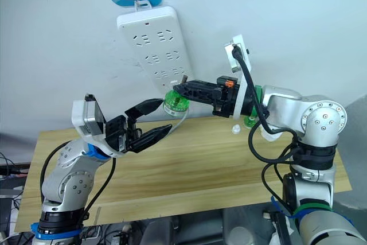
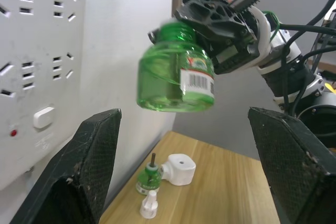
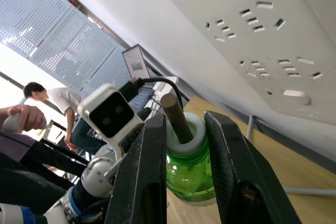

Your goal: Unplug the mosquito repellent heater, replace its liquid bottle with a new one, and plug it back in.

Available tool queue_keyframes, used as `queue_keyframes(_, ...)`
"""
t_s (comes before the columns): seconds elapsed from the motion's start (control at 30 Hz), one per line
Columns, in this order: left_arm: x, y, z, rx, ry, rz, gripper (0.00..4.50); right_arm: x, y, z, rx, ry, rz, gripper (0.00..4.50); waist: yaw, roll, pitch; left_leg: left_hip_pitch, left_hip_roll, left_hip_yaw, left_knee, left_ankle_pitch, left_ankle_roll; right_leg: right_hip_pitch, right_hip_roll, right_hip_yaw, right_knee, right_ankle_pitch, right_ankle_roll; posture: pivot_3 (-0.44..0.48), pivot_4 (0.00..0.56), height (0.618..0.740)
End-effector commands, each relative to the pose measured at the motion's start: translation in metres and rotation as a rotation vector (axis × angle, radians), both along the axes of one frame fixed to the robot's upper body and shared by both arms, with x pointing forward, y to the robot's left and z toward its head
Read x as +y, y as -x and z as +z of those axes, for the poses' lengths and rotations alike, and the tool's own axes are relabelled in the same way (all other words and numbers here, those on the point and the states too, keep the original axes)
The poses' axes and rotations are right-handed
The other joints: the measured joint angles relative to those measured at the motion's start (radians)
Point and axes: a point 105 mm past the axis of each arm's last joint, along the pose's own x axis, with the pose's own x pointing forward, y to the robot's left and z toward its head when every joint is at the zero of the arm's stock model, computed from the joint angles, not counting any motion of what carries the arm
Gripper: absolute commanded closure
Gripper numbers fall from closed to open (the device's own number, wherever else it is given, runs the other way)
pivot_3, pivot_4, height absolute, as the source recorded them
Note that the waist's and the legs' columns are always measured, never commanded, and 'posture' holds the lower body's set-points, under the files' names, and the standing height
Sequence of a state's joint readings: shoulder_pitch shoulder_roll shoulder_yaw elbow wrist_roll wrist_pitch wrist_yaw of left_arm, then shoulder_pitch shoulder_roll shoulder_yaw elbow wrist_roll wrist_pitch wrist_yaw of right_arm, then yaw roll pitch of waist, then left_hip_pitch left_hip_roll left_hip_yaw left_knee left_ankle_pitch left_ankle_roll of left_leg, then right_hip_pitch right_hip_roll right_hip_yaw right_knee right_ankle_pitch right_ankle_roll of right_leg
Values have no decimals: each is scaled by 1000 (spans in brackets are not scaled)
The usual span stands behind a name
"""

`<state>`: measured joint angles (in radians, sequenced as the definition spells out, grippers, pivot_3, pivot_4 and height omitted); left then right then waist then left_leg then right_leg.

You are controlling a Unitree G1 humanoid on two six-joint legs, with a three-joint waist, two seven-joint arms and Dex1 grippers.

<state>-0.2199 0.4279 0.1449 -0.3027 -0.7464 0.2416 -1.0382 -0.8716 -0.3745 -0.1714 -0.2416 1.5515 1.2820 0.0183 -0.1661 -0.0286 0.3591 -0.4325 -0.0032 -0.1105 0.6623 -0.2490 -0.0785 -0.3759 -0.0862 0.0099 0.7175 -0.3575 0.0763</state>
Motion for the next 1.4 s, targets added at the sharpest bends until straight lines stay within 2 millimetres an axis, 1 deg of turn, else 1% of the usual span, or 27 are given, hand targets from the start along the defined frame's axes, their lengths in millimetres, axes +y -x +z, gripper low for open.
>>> queue_keyframes(0.03, -2, 2, 4, -43, 16, -4, 447, 2, 9, 13, -29, -43, 27, 3804, 0, 0, 0, 0, 0, 0, 0, 0, 0, 0, 0, 0, 0, 0, 0, -223, 296, 740)
queue_keyframes(0.3, -3, -6, 5, -67, 45, 18, 447, 4, 13, 14, -8, -44, 38, 3804, 0, 0, 0, 0, 0, 0, 0, 0, 0, 0, 0, 0, 0, 0, 0, -224, 303, 740)
queue_keyframes(0.67, -14, -5, 14, -97, 84, -18, 447, 7, 14, 15, 28, -62, 37, 3804, 0, 0, 0, 0, 0, 0, 0, 0, 0, 0, 0, 0, 0, 0, 0, -223, 308, 740)
queue_keyframes(1.07, -16, -8, 28, -121, 138, -20, 447, 5, 13, 11, 54, -58, 20, 3804, 1, 0, 0, -1, 0, 0, 0, 0, 0, 0, 0, 0, -1, 0, 0, -224, 309, 740)
queue_keyframes(1.4, -17, -10, 31, -120, 188, -17, 447, 4, 11, 17, 96, -106, 9, 3804, 1, 0, 0, -1, 0, 0, 0, 0, 0, 0, 0, 0, -1, 0, 0, -224, 313, 740)
